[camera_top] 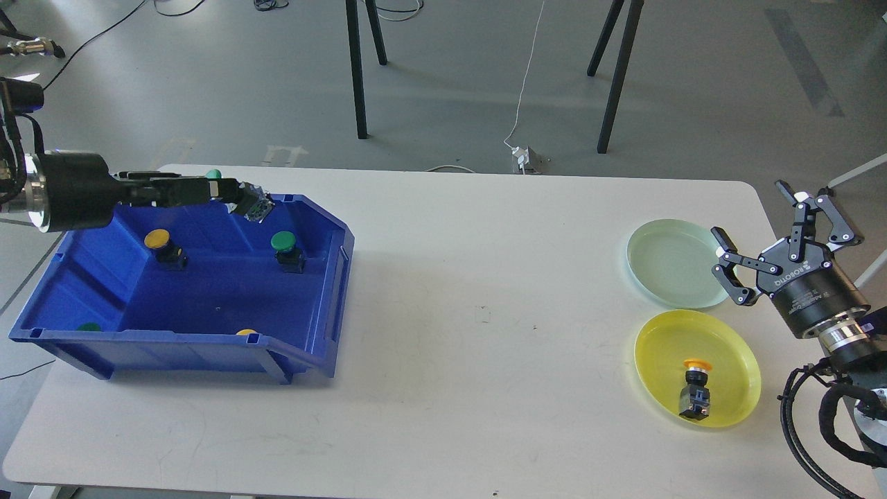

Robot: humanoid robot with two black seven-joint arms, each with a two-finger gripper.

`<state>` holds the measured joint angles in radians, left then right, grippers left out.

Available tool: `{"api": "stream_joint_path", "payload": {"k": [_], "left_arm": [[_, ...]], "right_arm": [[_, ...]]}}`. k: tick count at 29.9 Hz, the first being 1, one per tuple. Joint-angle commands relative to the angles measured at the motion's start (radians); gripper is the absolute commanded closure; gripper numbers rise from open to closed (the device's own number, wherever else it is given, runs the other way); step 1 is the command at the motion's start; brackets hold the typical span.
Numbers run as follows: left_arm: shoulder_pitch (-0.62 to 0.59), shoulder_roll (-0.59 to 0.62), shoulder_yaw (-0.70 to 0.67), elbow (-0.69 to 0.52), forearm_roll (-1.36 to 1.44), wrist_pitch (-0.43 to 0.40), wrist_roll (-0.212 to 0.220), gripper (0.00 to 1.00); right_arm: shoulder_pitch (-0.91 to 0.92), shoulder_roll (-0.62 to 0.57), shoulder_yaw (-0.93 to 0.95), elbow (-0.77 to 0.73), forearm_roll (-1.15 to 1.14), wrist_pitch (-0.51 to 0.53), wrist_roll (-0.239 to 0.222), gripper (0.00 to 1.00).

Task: Pass button and place on color plate
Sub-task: 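Lift the green button and extend the left gripper toward the right gripper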

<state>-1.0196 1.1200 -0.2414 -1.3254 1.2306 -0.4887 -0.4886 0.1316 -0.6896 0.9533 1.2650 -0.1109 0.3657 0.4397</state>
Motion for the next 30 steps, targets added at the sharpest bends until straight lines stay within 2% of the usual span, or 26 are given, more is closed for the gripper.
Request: {"api": "stream_joint_path", "payload": {"k": [1, 3, 8, 10, 14, 19, 22, 30], "left_arm": [[0.001, -0.092, -0.039, 0.009, -0.186, 0.000, 0.000, 0.88], [0.000, -0.153, -0.050, 0.028, -0.232, 0.000, 0.000, 0.88], [-0.013, -0.334, -0.038, 0.112, -0.229, 0.000, 0.000, 0.88], [-0.010, -0.382, -0.033, 0.170, -0.227, 0.000, 0.000, 0.87], [-0.011, -0.443, -0.032, 0.262, -0.221, 0.000, 0.000, 0.86], [0.003, -0.503, -0.030, 0.301, -0.136, 0.000, 0.000, 0.86], [0.006, -0.539, -0.032, 0.310, -0.106, 0.000, 0.000, 0.86], [0.007, -0.543, -0.033, 0.322, -0.106, 0.000, 0.000, 0.86]], "right_arm": [[0.014, -0.002, -0.007, 0.017, -0.026, 0.001, -0.024, 0.05], [0.037, 0.004, -0.007, 0.034, -0.070, 0.001, -0.061, 0.05], [0.126, 0.048, -0.031, 0.042, -0.119, 0.001, -0.226, 0.05], [0.189, 0.090, -0.082, 0.040, -0.119, 0.001, -0.252, 0.05], [0.354, 0.108, -0.272, 0.030, -0.119, -0.007, -0.260, 0.05], [0.529, 0.185, -0.468, -0.001, -0.109, -0.007, -0.259, 0.05], [0.571, 0.246, -0.493, -0.045, -0.109, -0.013, -0.259, 0.04], [0.629, 0.422, -0.495, -0.174, -0.105, -0.008, -0.253, 0.04]]}}
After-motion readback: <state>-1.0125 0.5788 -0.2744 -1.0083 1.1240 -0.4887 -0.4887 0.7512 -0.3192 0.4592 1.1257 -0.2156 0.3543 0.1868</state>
